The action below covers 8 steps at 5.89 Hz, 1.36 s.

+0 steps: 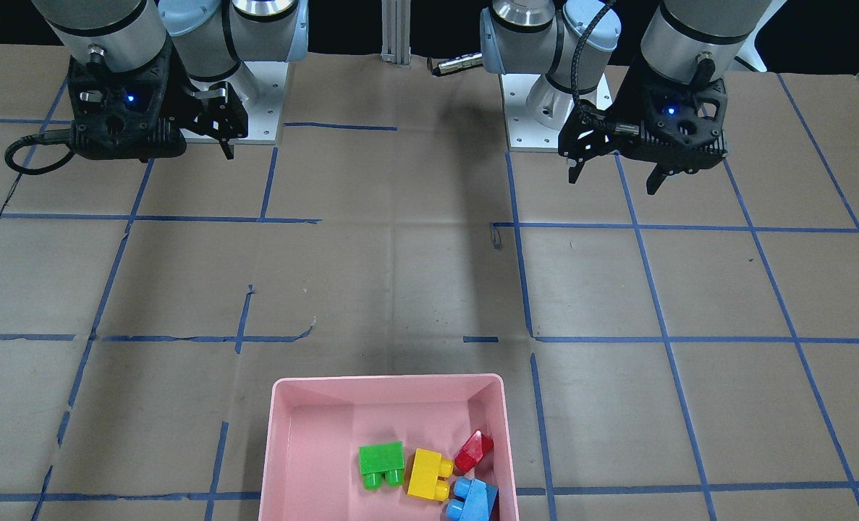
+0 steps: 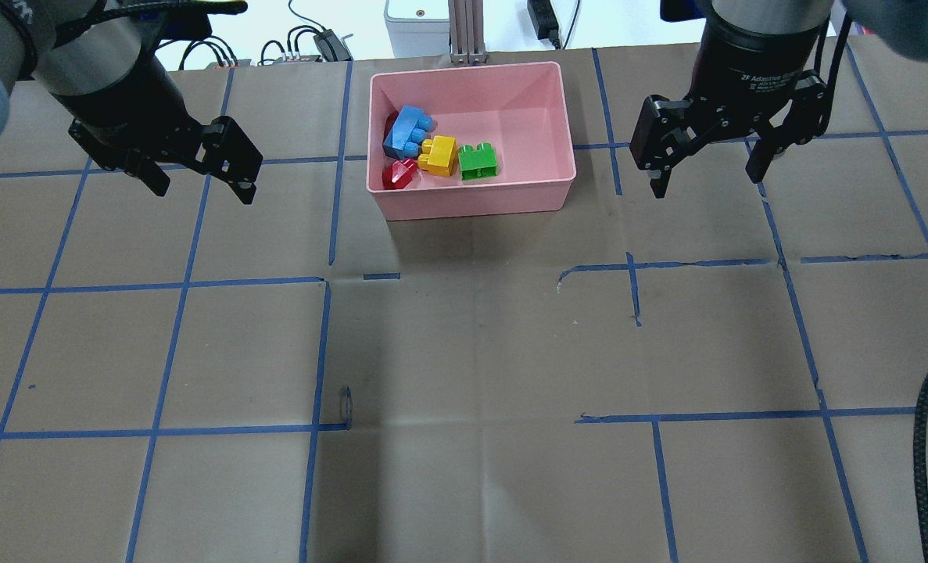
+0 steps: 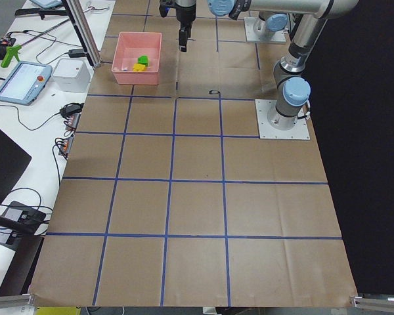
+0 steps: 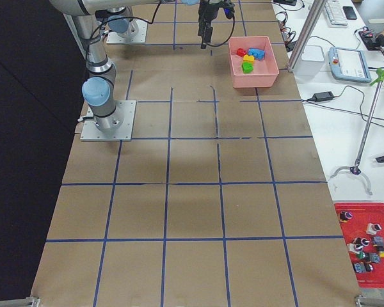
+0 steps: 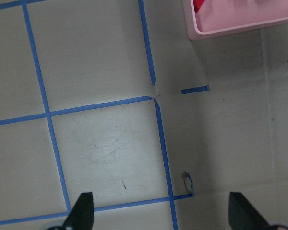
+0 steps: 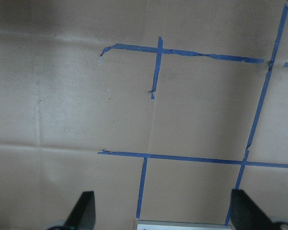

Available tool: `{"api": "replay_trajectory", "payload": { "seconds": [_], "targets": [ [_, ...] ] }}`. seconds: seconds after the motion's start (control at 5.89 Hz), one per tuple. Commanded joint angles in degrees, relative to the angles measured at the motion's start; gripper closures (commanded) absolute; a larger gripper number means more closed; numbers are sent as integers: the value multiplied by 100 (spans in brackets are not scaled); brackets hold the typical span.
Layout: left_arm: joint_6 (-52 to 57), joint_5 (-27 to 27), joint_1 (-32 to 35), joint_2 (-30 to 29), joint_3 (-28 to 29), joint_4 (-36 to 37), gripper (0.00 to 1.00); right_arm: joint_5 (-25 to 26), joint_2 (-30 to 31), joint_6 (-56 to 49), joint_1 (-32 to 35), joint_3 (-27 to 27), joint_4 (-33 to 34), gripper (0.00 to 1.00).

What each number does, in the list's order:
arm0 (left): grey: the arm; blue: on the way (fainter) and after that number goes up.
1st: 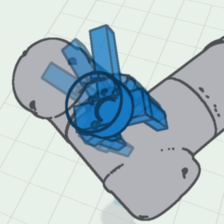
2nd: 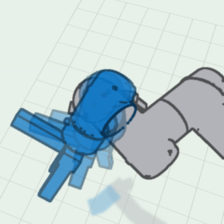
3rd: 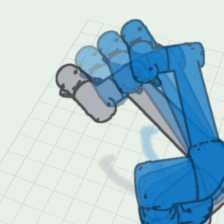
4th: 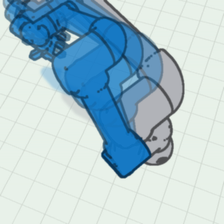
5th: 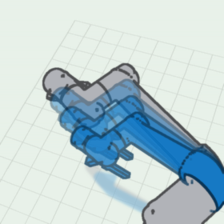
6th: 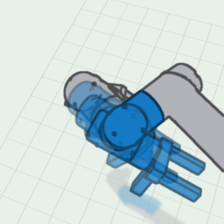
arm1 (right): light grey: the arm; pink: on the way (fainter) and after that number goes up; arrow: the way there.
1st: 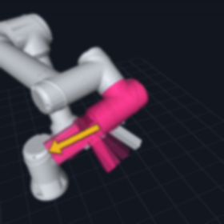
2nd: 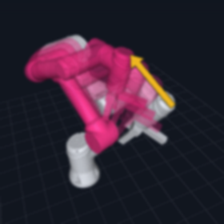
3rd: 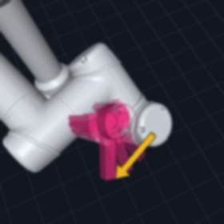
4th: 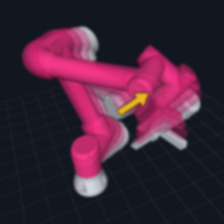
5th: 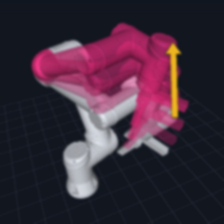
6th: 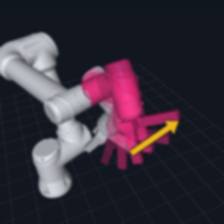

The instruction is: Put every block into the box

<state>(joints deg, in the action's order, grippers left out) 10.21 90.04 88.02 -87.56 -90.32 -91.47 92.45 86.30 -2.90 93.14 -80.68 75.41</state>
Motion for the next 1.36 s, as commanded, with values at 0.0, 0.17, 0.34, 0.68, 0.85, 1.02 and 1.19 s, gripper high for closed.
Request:
{"api": "replay_trajectory", "payload": {
  "seconds": [0.0,0.17,0.34,0.68,0.85,1.02,1.19],
  "targets": [
    [-106,-4,4,116,-152,32,2,1,9,17,11,-9,-18,0],
    [-159,-13,4,160,-144,76,2,-17,9,17,3,-35,-9,0],
    [-333,-22,4,160,-135,120,2,1,9,0,-23,-35,69,0],
    [-432,-22,-4,152,-108,120,2,-43,-8,35,-15,52,401,0],
    [-432,-31,-22,143,-91,120,2,-34,0,26,-24,44,395,0],
    [-423,-92,-57,143,-99,120,2,-34,0,26,-24,0,395,0],
    [-432,-162,-48,143,-100,120,2,-52,0,26,-24,0,395,0]
  ]
}}
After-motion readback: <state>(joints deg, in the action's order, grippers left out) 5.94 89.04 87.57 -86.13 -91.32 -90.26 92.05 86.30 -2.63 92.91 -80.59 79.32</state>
